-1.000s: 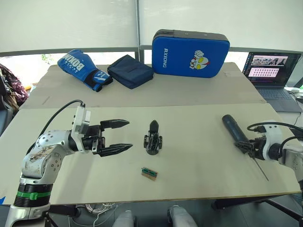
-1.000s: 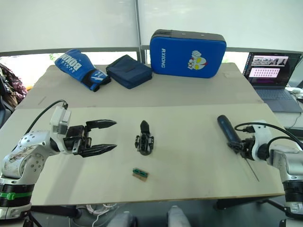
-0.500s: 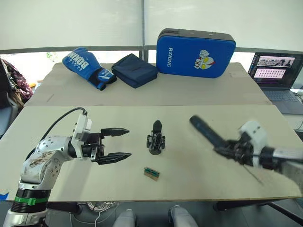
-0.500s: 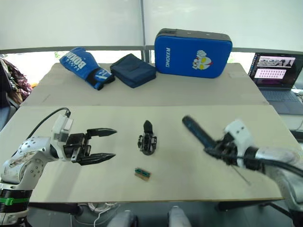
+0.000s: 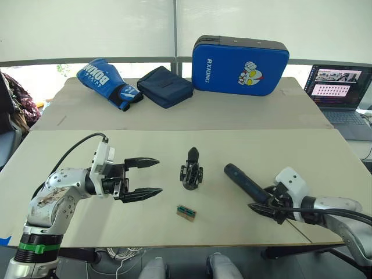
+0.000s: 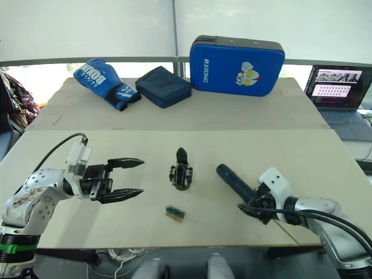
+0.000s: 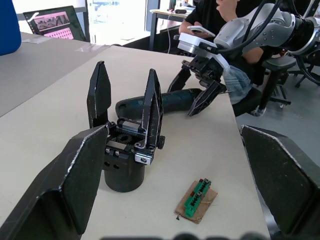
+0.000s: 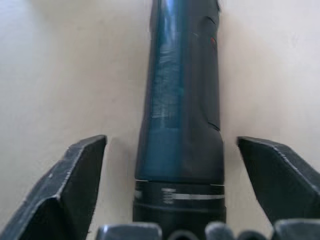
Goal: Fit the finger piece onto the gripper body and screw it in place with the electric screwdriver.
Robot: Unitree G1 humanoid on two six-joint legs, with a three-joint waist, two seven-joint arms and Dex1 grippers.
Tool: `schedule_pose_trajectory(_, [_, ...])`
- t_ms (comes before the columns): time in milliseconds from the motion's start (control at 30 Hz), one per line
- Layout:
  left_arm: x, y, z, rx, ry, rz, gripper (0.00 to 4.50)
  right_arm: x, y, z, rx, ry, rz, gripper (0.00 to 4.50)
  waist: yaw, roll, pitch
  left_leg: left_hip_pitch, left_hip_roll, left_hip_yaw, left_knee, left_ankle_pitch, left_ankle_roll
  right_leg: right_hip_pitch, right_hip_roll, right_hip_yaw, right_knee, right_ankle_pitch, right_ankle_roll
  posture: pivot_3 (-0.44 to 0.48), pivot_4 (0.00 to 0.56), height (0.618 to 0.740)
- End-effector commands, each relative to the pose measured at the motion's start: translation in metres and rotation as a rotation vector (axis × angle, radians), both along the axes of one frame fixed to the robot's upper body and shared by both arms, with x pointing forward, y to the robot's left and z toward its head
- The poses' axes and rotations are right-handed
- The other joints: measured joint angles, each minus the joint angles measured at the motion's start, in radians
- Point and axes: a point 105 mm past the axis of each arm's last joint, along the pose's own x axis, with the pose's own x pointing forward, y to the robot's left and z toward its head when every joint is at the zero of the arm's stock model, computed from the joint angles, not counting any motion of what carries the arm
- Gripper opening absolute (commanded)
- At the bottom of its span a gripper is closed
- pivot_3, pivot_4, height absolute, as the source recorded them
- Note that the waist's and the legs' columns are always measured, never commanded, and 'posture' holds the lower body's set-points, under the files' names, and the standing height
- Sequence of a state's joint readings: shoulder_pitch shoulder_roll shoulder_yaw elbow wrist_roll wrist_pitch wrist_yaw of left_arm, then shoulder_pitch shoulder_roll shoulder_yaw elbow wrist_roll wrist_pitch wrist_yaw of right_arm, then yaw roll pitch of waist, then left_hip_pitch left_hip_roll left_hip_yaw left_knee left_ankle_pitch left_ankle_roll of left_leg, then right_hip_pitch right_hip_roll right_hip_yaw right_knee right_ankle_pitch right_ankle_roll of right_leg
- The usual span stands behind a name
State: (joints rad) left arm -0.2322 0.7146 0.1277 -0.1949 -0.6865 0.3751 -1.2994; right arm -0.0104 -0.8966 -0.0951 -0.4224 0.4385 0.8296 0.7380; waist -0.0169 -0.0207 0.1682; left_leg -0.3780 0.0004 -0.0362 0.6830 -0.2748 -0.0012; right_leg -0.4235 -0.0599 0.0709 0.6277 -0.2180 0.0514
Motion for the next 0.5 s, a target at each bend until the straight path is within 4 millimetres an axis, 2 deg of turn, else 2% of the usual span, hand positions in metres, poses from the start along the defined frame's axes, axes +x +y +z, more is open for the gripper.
schedule_pose_trajectory(33, [-0.004,-0.001,0.007,0.003,-0.044,-0.008,4.50,-0.002,0.004,0.019,-0.012,0.034,0.049,4.46,-0.001,0.000,0.000,0.000,0.000,0.000,0.000,0.000,0.000,0.000,0.000,0.000,0.000,0.000,0.000,0.000,0.150,0.740])
schedule_pose_trajectory(133, [-0.004,-0.001,0.006,0.002,-0.041,-0.008,4.50,-0.010,0.000,0.017,-0.080,0.148,0.048,4.46,0.000,0.000,0.000,0.000,0.000,0.000,0.000,0.000,0.000,0.000,0.000,0.000,0.000,0.000,0.000,0.000,0.150,0.740])
schedule_pose_trajectory(333, [-0.005,-0.003,0.004,-0.002,-0.037,-0.017,4.50,-0.006,-0.003,0.026,-0.171,0.314,-0.010,4.46,-0.001,0.000,0.000,0.000,0.000,-0.001,0.000,0.000,0.000,0.000,0.000,-0.001,0.000,0.000,-0.001,0.000,0.150,0.740])
schedule_pose_trajectory(500, [-0.011,-0.004,0.003,0.001,-0.062,-0.051,4.50,-0.005,-0.010,0.021,-0.324,0.408,-0.014,4.46,0.000,0.000,0.000,-0.001,0.000,-0.001,0.000,0.000,0.000,-0.001,0.000,-0.001,-0.001,0.000,-0.001,0.000,0.150,0.740])
